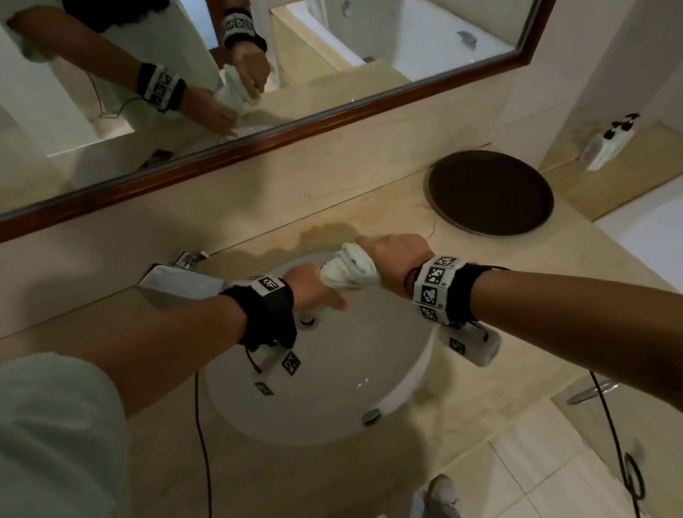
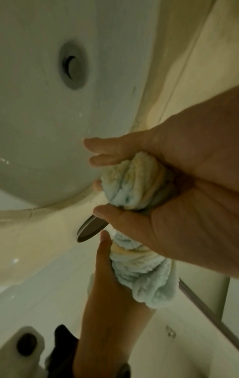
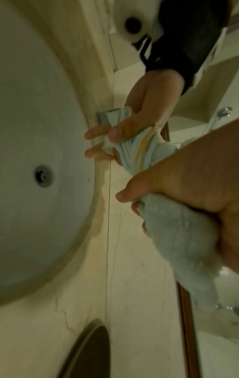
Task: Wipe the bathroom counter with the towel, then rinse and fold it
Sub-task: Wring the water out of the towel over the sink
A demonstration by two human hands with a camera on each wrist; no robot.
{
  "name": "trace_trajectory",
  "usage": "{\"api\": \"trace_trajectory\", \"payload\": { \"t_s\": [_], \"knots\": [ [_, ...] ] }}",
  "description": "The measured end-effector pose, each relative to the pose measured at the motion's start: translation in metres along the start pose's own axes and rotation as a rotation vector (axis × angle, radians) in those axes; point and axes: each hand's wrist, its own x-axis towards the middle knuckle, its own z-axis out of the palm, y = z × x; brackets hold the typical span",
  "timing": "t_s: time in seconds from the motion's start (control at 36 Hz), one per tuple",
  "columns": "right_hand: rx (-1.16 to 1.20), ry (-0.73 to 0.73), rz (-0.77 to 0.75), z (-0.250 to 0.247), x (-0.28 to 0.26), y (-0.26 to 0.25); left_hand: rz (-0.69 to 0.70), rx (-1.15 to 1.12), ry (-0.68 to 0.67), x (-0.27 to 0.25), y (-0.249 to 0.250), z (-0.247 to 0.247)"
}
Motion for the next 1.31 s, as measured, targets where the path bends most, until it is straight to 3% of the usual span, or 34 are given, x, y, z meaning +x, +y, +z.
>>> {"api": "trace_trajectory", "payload": {
  "t_s": [0.14,0.31,0.5,0.75,0.86,0.97,1.06,1.19,1.31],
  "knots": [
    [-0.063,0.016,-0.092,-0.006,0.002,0.005,-0.051,-0.544,-0.064,-0.003,-0.004,0.011],
    [-0.158,-0.021,-0.161,-0.011,0.007,0.002,-0.124,-0.637,-0.06,-0.001,-0.011,0.017],
    [-0.202,-0.105,-0.189,-0.004,0.01,-0.006,-0.196,-0.517,0.023,-0.006,-0.017,0.022],
    [-0.18,-0.085,-0.226,0.006,0.014,-0.021,-0.221,-0.499,0.005,-0.007,-0.037,0.027],
    [-0.056,-0.066,-0.089,0.022,0.019,-0.022,-0.18,-0.392,0.031,-0.005,-0.036,0.014],
    [0.052,-0.055,0.09,0.021,0.02,-0.023,-0.163,-0.012,0.052,-0.005,-0.025,0.003],
    [0.157,-0.098,0.215,0.021,0.026,-0.026,-0.115,0.143,0.138,-0.004,-0.02,-0.006],
    [0.436,-0.169,0.365,0.021,0.032,-0.031,-0.084,0.115,0.231,0.001,-0.022,-0.02],
    [0.563,-0.251,0.365,0.023,0.033,-0.032,-0.038,0.192,0.263,0.0,-0.022,-0.029]
  ]
}}
